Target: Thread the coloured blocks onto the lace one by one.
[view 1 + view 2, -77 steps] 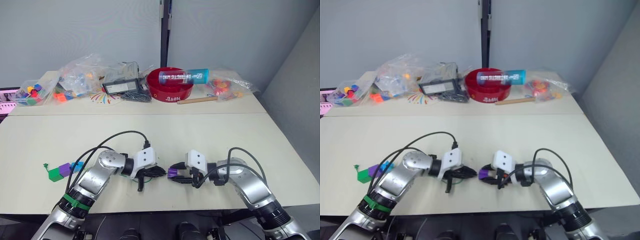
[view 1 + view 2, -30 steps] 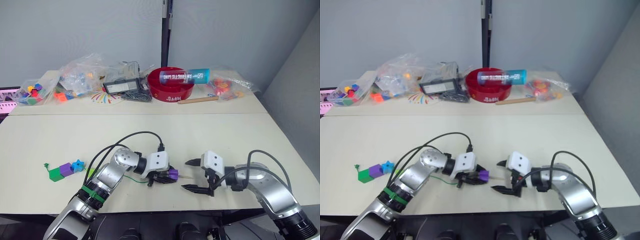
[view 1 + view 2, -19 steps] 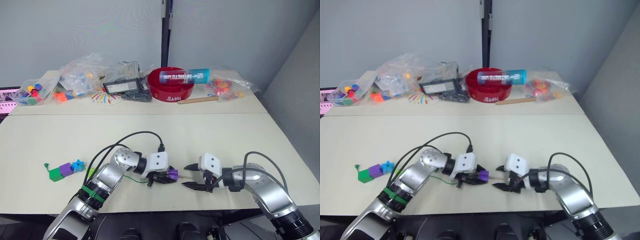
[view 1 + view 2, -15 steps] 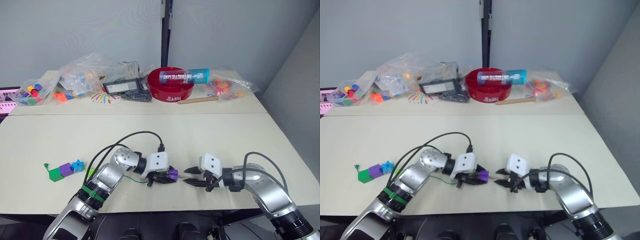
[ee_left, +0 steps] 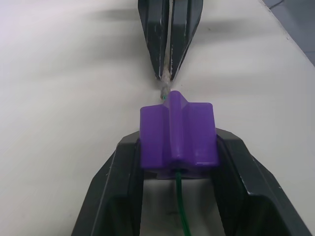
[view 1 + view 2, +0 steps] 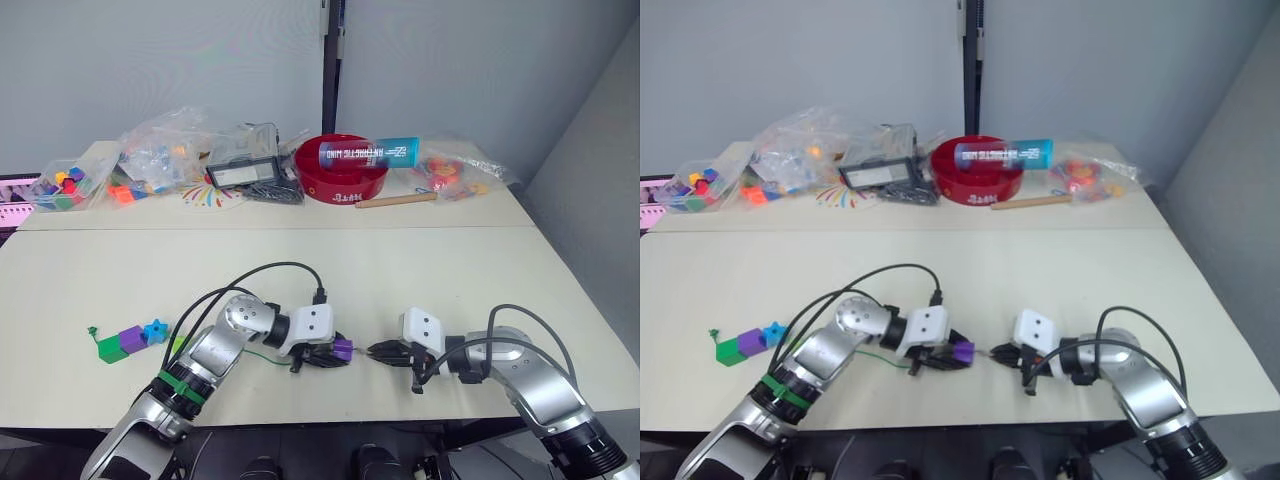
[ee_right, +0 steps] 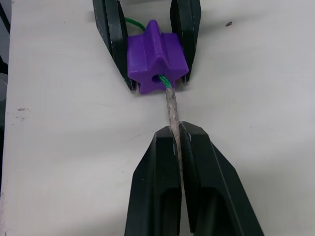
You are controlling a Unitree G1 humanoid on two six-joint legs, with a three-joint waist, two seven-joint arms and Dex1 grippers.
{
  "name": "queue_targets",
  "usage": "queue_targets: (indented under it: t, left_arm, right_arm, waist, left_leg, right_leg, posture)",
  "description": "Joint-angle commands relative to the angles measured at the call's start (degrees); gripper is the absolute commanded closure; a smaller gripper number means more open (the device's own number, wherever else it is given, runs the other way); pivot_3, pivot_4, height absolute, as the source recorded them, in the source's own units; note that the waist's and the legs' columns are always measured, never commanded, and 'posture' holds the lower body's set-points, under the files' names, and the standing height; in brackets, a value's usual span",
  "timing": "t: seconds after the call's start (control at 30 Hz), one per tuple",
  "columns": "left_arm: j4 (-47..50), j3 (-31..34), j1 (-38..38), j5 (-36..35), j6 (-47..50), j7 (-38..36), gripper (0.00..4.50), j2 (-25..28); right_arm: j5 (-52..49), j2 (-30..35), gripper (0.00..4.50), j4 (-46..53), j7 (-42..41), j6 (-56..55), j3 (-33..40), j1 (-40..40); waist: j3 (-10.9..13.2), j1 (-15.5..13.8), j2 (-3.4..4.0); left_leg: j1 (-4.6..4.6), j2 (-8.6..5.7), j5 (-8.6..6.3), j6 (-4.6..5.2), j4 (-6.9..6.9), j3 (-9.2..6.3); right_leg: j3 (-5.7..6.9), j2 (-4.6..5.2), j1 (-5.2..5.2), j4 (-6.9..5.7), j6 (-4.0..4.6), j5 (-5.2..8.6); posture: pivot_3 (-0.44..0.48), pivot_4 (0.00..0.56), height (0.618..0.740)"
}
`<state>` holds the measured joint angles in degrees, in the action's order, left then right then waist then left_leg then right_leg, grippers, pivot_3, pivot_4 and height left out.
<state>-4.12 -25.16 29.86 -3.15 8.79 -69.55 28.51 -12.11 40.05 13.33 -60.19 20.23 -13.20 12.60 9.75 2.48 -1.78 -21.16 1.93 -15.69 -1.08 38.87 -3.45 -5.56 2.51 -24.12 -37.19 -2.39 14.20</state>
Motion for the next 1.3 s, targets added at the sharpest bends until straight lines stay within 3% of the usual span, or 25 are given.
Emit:
queue_targets:
  t: [0.03, 0.33, 0.47, 0.67, 0.97, 1.3]
  left_arm:
    - [3.0, 3.8, -2.7, -1.4, 0.3, -1.6, 3.13, 5.4]
    - [1.0, 13.1, -11.6, -4.0, -5.3, -5.4, 3.13, 21.1]
    - [-8.6, 17.6, -15.9, -4.1, -13.7, -9.1, 3.13, 29.2]
    - [-25.1, 20.2, -16.5, -2.5, -25.9, -12.5, 3.13, 34.8]
    - [-39.4, 19.5, -12.7, 0.2, -35.6, -13.6, 3.13, 36.6]
    - [-21.1, 22.5, -15.7, -8.7, -22.5, -15.8, 3.13, 32.7]
  right_arm:
    - [0.3, 1.4, 4.50, 1.3, -1.0, -0.6, 0.0, -0.4]
    - [-0.1, 3.4, 4.50, 3.3, -3.0, 0.2, -0.1, 0.1]
    - [-0.3, 4.7, 4.50, 3.2, -4.0, 0.5, 0.6, 0.4]
    - [-0.7, 5.7, 4.50, 3.8, -4.6, 0.8, 0.7, 0.8]
    - [-0.2, 5.3, 4.50, 3.8, -4.5, 0.6, 0.3, 1.2]
    - [-0.1, 3.1, 4.50, 4.4, -3.9, 1.7, -1.2, 3.2]
  waist:
    - [0.0, 0.2, 0.01]
    - [0.0, 0.3, 0.02]
    - [0.0, 0.8, 0.03]
    - [-0.1, 1.7, 0.27]
    - [-0.1, 1.8, 0.36]
    - [-0.1, 1.2, 0.49]
  left_leg:
    - [0.02, 0.01, 0.00, 0.00, -0.01, 0.00]
    - [0.07, 0.06, 0.00, 0.00, -0.05, 0.02]
    - [0.12, 0.11, 0.00, 0.00, -0.10, 0.08]
    - [0.33, 0.15, 0.00, 0.01, -0.26, 0.18]
    - [0.81, 0.19, 0.00, 0.01, -0.54, 0.33]
    - [0.69, 0.16, 0.00, 0.00, -0.56, 0.34]
  right_leg:
    - [0.00, 0.00, 0.00, -0.01, 0.00, 0.00]
    - [0.01, -0.03, -0.01, -0.02, 0.02, 0.00]
    - [0.01, -0.05, -0.02, -0.02, 0.06, -0.01]
    - [-0.01, -0.09, 0.02, -0.06, 0.11, 0.02]
    - [-0.14, -0.16, 0.06, -0.48, 0.13, 0.30]
    - [-0.19, -0.13, 0.01, -0.54, 0.08, 0.40]
  posture:
    - [0.000, 0.150, 0.740]
    - [0.000, 0.150, 0.740]
    - [0.000, 0.150, 0.740]
    - [0.000, 0.150, 0.740]
    - [0.000, 0.150, 0.740]
    - [0.000, 0.150, 0.740]
